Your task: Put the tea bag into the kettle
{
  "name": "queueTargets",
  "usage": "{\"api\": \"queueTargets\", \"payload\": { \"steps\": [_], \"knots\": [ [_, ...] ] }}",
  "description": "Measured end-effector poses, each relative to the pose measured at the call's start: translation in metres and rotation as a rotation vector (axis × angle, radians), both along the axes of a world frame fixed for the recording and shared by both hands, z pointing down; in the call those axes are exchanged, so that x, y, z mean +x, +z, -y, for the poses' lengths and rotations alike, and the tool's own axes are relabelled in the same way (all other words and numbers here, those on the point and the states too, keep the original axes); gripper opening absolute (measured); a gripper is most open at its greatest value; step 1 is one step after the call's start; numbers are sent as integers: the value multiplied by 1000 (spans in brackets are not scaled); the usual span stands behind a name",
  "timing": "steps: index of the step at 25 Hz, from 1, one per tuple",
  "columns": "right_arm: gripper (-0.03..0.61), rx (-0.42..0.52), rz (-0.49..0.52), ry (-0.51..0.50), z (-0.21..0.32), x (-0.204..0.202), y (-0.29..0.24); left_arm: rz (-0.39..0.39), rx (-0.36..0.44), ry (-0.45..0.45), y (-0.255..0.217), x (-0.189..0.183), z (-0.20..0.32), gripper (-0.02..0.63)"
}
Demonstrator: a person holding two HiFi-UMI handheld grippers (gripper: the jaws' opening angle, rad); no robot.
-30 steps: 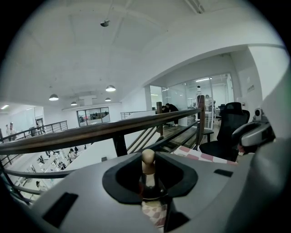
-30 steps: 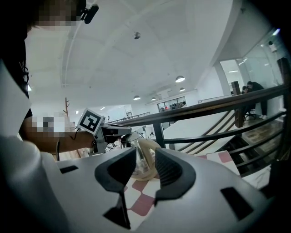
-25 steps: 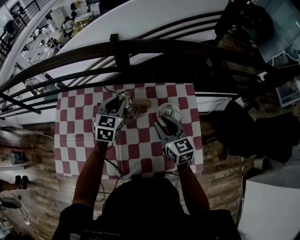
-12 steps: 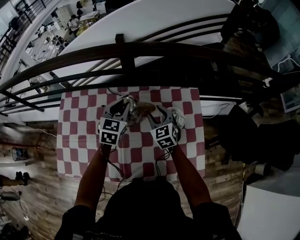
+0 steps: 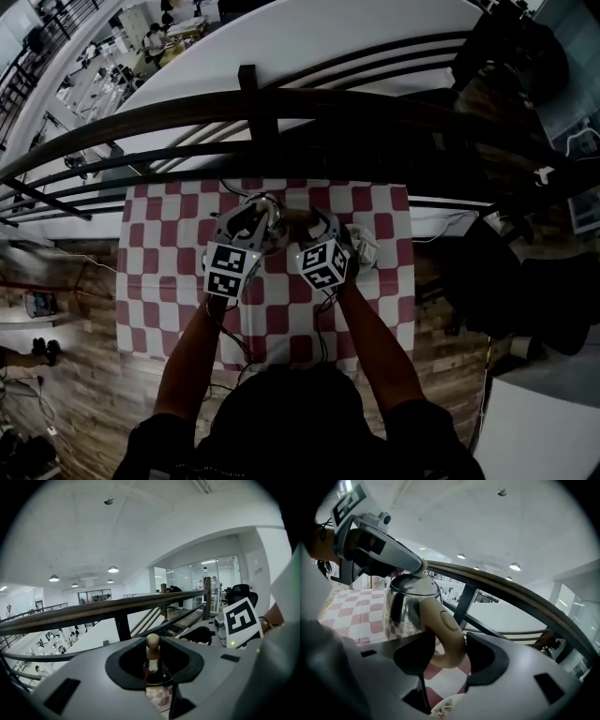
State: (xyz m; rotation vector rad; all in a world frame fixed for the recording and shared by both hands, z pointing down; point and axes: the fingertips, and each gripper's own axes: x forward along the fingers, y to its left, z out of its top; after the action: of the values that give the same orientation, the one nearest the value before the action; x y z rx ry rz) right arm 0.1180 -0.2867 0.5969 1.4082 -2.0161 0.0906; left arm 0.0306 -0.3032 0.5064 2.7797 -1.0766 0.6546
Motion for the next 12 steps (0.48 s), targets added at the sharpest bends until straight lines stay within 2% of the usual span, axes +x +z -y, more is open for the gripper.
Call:
{"api": "queueTargets", "payload": {
  "steps": [5, 7, 12],
  "knots": [
    [192, 23, -138, -18, 12, 3, 8, -26, -22, -21, 6, -4, 5, 95],
    [161, 21, -214, -45, 14, 6, 11, -35, -20, -28, 8, -3, 7, 95],
    [155, 1, -303, -60, 16, 5, 14, -83, -5, -75, 5, -5, 7, 94]
  ]
}}
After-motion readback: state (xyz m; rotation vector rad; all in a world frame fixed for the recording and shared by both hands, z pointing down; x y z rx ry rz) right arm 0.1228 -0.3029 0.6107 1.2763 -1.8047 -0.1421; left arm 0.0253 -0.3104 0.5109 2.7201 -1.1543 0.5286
